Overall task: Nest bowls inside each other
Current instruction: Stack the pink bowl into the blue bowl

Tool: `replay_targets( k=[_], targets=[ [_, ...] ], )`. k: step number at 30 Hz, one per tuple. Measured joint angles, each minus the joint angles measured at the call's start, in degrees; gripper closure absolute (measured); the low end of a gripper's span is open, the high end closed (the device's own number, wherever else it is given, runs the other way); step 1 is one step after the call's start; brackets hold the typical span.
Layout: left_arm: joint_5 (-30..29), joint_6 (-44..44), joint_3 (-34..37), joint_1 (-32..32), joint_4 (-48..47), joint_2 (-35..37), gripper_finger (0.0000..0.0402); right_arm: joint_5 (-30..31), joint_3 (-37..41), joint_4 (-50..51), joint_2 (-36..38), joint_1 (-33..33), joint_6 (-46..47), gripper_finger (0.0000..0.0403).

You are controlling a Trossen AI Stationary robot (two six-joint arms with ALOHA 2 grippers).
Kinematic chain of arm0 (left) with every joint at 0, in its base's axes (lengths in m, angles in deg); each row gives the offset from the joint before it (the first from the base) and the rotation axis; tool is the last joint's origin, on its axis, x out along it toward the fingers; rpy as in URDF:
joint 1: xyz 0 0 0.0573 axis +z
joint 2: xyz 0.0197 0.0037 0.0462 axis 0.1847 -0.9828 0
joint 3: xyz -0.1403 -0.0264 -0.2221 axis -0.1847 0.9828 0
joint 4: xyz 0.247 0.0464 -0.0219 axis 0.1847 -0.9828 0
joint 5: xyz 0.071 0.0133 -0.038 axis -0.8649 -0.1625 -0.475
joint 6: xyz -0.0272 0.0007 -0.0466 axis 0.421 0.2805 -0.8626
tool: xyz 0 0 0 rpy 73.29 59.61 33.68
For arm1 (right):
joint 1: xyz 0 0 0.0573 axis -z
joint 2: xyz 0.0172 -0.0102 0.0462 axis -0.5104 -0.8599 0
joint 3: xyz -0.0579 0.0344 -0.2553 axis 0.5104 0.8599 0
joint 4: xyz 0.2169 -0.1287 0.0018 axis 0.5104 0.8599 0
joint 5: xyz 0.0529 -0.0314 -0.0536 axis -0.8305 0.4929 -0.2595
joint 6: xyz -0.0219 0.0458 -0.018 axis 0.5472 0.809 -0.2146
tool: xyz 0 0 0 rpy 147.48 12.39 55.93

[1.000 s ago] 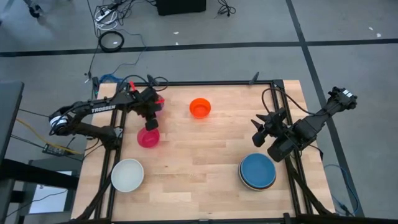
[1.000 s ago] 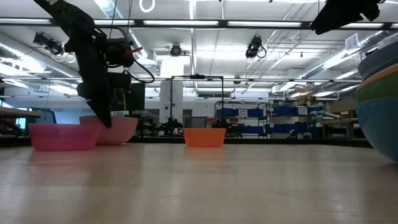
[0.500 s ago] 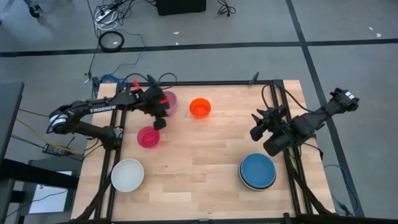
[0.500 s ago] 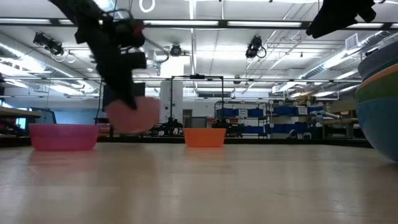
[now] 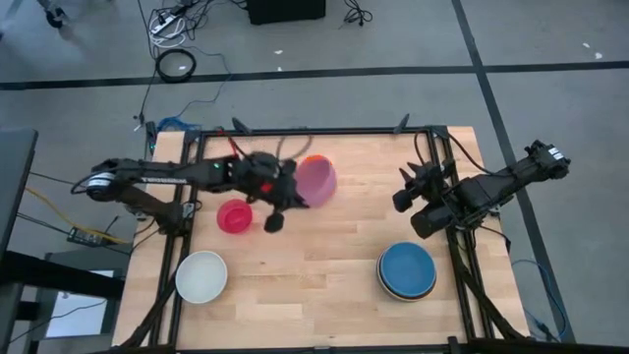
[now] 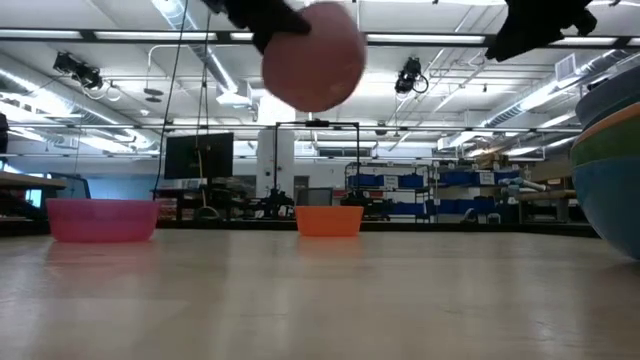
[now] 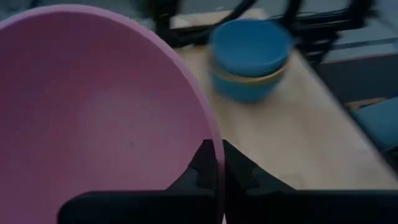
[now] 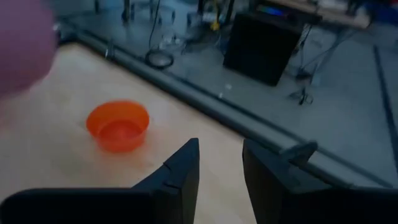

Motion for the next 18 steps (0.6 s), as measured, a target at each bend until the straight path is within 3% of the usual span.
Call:
replay_targets(
  k=[7, 12, 18],
  targets=[
    [6.29, 0.21, -6.57, -5.26, 6.18, -11.18, 0.0398, 6.67, 0.00, -3.62, 0.03, -0.01, -3.27, 0.0300],
    [17.93, -1.20, -12.22, -5.94, 13.86, -19.27, 0.0397, 11.09, -0.02, -6.44, 0.59, -0.02, -3.74, 0.0304],
    [29.30, -2.62, -21.57, -6.04, 18.05, -28.46, 0.0396, 10.93, -0.02, -11.93, 1.55, -0.02, -9.63, 0.0308]
  ],
)
